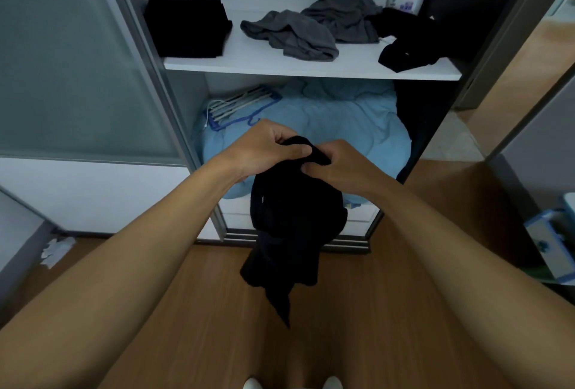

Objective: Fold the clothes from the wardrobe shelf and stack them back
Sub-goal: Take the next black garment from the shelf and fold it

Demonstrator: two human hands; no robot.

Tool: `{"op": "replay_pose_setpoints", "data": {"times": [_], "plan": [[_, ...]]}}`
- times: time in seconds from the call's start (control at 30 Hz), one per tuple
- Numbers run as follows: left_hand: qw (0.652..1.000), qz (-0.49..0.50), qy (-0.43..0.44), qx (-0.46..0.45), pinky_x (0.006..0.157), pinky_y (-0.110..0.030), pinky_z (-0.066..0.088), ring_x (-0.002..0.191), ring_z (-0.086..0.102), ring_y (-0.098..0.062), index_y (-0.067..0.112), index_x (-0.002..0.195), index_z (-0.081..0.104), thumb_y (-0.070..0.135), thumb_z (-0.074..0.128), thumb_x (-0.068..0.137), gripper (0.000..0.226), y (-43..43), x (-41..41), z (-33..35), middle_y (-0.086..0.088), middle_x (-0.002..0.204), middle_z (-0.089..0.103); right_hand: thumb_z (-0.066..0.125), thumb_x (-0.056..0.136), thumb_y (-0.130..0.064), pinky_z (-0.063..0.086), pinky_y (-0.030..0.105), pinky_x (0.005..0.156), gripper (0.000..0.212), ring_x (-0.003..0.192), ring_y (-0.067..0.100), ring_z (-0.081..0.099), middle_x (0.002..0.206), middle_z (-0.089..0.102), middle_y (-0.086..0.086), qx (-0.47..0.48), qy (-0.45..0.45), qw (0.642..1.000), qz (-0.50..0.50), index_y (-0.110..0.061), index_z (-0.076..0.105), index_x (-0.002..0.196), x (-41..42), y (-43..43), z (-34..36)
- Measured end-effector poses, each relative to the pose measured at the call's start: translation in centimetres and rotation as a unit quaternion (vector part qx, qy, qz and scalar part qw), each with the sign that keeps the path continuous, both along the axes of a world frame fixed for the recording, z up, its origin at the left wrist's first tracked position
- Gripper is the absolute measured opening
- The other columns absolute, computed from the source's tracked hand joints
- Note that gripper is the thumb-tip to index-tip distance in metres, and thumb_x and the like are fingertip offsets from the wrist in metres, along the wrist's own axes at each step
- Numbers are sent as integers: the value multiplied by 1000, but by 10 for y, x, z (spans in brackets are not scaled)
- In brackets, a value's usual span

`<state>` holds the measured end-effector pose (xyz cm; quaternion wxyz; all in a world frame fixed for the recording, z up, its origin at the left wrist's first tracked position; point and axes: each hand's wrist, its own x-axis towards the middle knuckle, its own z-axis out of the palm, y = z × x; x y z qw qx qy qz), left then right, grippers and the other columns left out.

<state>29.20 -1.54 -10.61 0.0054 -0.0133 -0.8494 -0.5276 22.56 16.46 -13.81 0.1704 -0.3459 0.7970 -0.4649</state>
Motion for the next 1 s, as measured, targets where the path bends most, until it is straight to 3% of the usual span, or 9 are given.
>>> {"op": "replay_pose_setpoints", "data": {"times": [0.1, 0.27, 0.4, 0.47, 0.57, 0.63, 0.73, 0.87, 1.0], "plan": [[996, -12, -23, 80, 55, -10, 44, 62, 62, 2, 17, 84, 71, 18, 72, 91, 7, -8, 6, -21, 13, 68, 68, 65, 90, -10, 38, 19, 51, 19, 53, 1, 52, 58, 59, -8, -49, 12, 998, -32, -3, 68, 73, 4, -3, 1], [979, -29, -202, -16, 82, -14, 51, 95, 71, -9, 20, 102, 75, 34, 71, 91, 18, -36, 28, -70, 7, 98, 77, 63, 84, 2, 53, 13, 75, 38, 79, -4, 69, 80, 75, -22, -118, 2, 987, -107, -34, 76, 82, 1, 5, 17], [977, 122, -140, 104, 75, -23, 55, 86, 71, -24, 7, 92, 74, 26, 63, 98, 23, -39, 29, -69, -7, 90, 76, 70, 88, -9, 55, 14, 73, 31, 82, 6, 73, 84, 77, -12, -44, -53, 995, -71, -39, 78, 82, -10, 29, 10], [972, 161, -92, 147, 73, -24, 57, 82, 72, -23, 10, 94, 75, 18, 62, 98, 16, -33, 21, -53, -9, 91, 77, 76, 86, -21, 55, 26, 72, 5, 78, 18, 73, 83, 77, 3, 42, -87, 994, -51, -17, 77, 85, -10, 38, 0], [979, 155, -62, 119, 72, -26, 56, 79, 72, -21, 6, 98, 76, 9, 63, 93, 15, -19, 13, -30, -16, 95, 77, 79, 85, -24, 42, 25, 61, 28, 60, 9, 58, 63, 63, 0, 59, -88, 994, -31, -15, 66, 62, -3, 35, -17], [983, 146, -60, 92, 76, -31, 54, 80, 68, -24, 1, 102, 75, 7, 62, 92, 17, -11, 12, -24, -22, 100, 74, 76, 88, -22, 37, 14, 56, 43, 53, -4, 51, 54, 54, -18, 7, -69, 997, -39, -31, 59, 50, 3, 29, -21], [979, 166, -46, 109, 81, -35, 56, 83, 70, -24, 3, 102, 75, 9, 63, 92, 17, -11, 10, -22, -19, 99, 75, 69, 94, -17, 34, 9, 49, 53, 46, -5, 47, 46, 47, -20, -47, -26, 998, -45, -32, 53, 46, 6, 22, -20], [980, 173, -76, 63, 67, -28, 52, 72, 68, -19, 3, 93, 75, 25, 71, 90, 23, -33, 10, -38, -7, 78, 73, 67, 95, -17, 29, 16, 50, 43, 49, 1, 42, 52, 47, -7, -116, 38, 989, -84, 0, 53, 58, 6, 20, -10], [970, 103, -217, -25, 78, -24, 54, 79, 75, -15, 14, 91, 78, 53, 74, 83, 40, -46, 22, -71, 2, 84, 78, 66, 91, -19, 38, 29, 49, 39, 49, 12, 52, 53, 58, 3, -125, 172, 967, -143, 1, 59, 59, 4, 20, -2]]}}
